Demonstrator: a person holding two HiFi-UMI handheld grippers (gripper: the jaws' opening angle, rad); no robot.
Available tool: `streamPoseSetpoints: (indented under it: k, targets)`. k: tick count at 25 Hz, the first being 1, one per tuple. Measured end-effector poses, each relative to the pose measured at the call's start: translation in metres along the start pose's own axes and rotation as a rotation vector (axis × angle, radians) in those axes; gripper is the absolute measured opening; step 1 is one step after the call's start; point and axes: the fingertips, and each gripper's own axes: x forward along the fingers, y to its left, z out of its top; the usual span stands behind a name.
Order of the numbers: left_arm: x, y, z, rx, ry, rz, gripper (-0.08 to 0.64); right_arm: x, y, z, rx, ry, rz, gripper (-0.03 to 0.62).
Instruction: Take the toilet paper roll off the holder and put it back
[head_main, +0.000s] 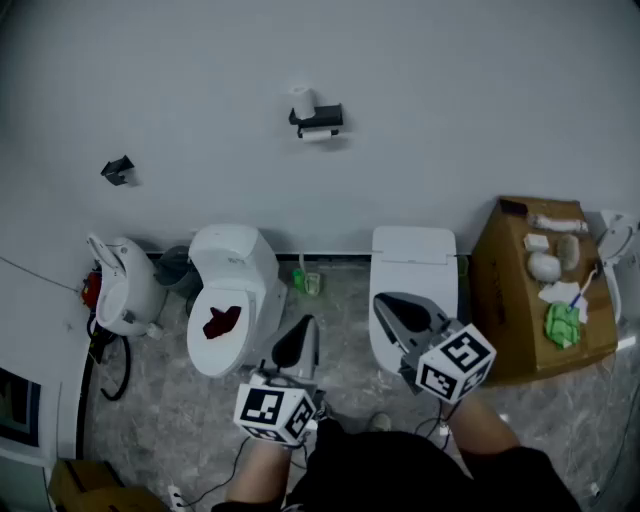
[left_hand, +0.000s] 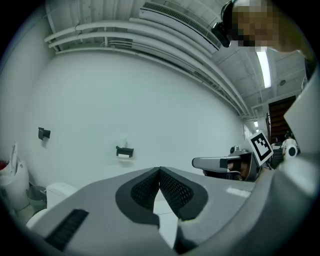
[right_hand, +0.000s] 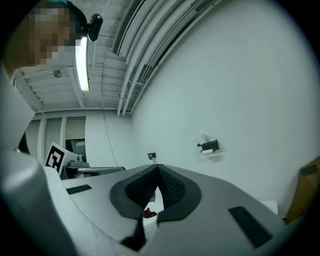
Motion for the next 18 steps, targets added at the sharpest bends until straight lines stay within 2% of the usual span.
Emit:
streamPoseSetpoints:
  k: [18]
  targets:
    - [0.001, 0.019, -0.003, -0.001, -0.003, 0.002, 0.005, 0.012, 0.001, -0.001, -0.012, -0.022, -0.025, 0.014]
